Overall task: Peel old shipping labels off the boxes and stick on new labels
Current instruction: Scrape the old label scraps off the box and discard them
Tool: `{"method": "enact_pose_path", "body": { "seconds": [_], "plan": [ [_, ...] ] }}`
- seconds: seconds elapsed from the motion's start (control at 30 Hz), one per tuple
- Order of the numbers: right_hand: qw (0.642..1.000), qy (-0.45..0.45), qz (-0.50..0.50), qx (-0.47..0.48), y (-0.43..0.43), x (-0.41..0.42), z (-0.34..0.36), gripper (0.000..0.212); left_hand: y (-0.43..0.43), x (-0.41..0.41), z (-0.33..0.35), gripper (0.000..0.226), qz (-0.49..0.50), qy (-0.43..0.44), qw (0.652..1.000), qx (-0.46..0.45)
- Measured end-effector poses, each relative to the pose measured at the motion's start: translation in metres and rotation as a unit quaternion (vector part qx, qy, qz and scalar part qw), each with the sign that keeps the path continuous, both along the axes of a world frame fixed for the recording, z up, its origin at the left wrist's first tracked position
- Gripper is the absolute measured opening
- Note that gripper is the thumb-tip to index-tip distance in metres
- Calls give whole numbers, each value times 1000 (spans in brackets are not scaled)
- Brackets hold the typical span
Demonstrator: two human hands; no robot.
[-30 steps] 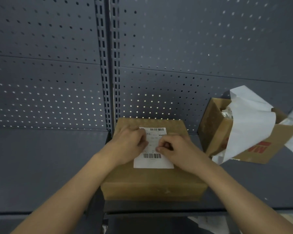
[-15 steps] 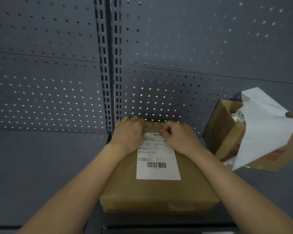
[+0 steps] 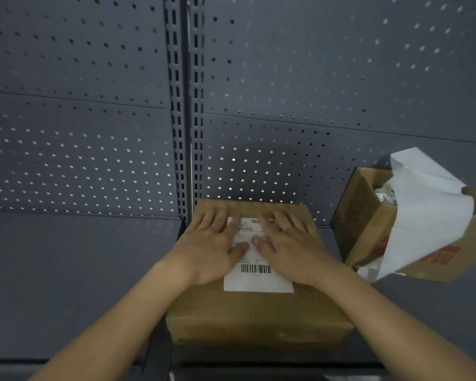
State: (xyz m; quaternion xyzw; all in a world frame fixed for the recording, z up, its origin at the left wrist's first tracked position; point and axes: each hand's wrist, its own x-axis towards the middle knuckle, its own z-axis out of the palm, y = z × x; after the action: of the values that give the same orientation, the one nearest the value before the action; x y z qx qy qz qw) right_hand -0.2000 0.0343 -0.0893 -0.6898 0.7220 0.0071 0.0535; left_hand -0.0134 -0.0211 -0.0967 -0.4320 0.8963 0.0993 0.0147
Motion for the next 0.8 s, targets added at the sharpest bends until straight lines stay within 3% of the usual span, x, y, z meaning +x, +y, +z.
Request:
{"method": "enact_pose_path", "body": {
  "seconds": [0.2,0.3,0.4,0.47,0.53,0.8],
  "plan": [
    [1000,0,8,27,5,3,-2,62,2,-4,-7,68,10,-26,999,-27],
    [999,13,26,-19,7,4,3,61,3,-4,-4,65,10,8,999,-33],
    [996,-27,56,-59,18,12,9,52,16,1,3,53,-6,55,993,-102],
    [994,-82,58,-34,27,15,11,50,26,5,7,50,-8,85,995,-53],
    [995,-72,74,4,35,14,8,52,35,9,6,55,-19,61,998,-8],
    [995,-17,94,34,41,11,-1,56,40,10,-3,58,-14,31,999,-14]
  ]
}}
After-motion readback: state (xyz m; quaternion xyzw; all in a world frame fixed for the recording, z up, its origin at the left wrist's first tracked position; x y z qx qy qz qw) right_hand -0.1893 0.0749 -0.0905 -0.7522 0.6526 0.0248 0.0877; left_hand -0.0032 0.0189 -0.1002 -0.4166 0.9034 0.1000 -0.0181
